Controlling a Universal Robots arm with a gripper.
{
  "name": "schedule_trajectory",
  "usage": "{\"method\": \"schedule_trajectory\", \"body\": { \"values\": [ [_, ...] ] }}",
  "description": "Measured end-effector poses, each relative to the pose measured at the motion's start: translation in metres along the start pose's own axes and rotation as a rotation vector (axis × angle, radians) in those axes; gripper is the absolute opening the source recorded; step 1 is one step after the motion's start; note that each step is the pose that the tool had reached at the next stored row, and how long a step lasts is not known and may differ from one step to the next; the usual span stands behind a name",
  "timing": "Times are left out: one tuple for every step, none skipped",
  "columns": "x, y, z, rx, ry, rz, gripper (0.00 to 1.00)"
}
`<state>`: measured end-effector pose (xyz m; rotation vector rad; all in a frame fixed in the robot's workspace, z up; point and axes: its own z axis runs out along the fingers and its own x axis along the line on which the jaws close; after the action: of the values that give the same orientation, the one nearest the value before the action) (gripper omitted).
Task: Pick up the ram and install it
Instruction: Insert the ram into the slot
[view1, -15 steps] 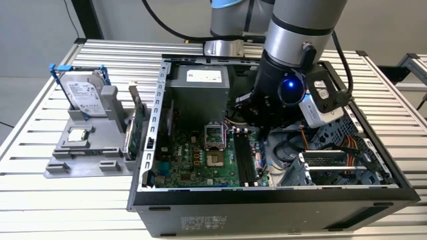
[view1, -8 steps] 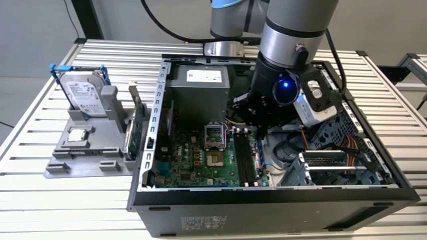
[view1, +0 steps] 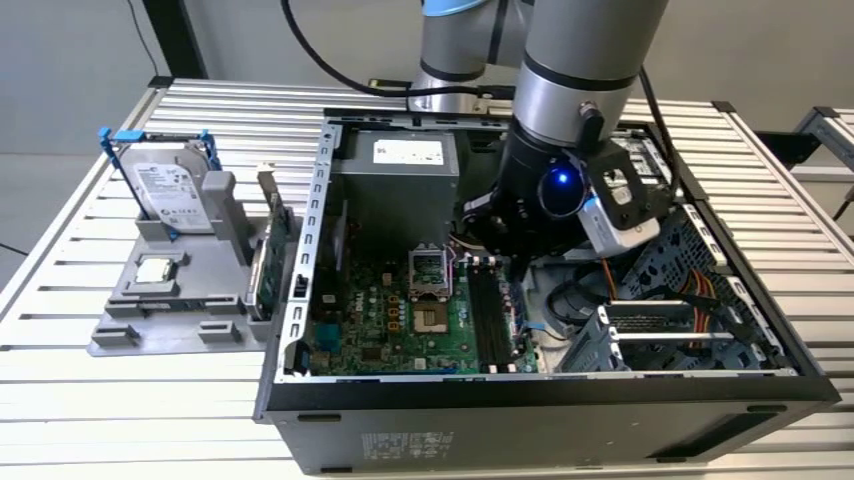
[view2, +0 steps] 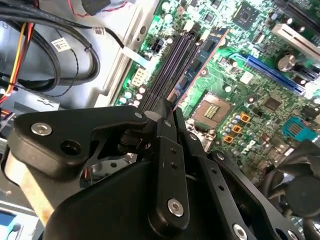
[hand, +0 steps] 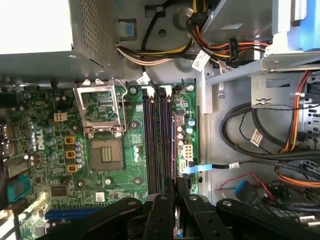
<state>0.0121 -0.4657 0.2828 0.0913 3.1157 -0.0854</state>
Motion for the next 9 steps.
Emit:
{"method": "schedule_trajectory", "body": {
  "values": [
    [0.0001, 0.0012, 0.0018, -0.0001, 0.0, 0.0, 0.0],
    [0.0002, 0.0026, 0.0036, -0.0001, -0.0001, -0.001, 0.0],
    [0.0003, 0.0043, 0.0052, -0.0002, -0.0001, -0.002, 0.0],
    [0.0005, 0.0063, 0.0069, -0.0001, -0.0002, -0.003, 0.0],
    [0.0006, 0.0083, 0.0088, -0.0003, -0.0003, -0.004, 0.0],
    [0.0006, 0.0099, 0.0104, -0.0003, -0.0003, -0.005, 0.0],
    [0.0003, 0.0116, 0.0123, -0.0004, -0.0004, -0.007, 0.0],
    [-0.0001, 0.0128, 0.0139, -0.0003, -0.0005, -0.009, 0.0],
    [-0.0005, 0.0137, 0.0156, -0.0005, -0.0007, -0.01, 0.0]
  ]
}}
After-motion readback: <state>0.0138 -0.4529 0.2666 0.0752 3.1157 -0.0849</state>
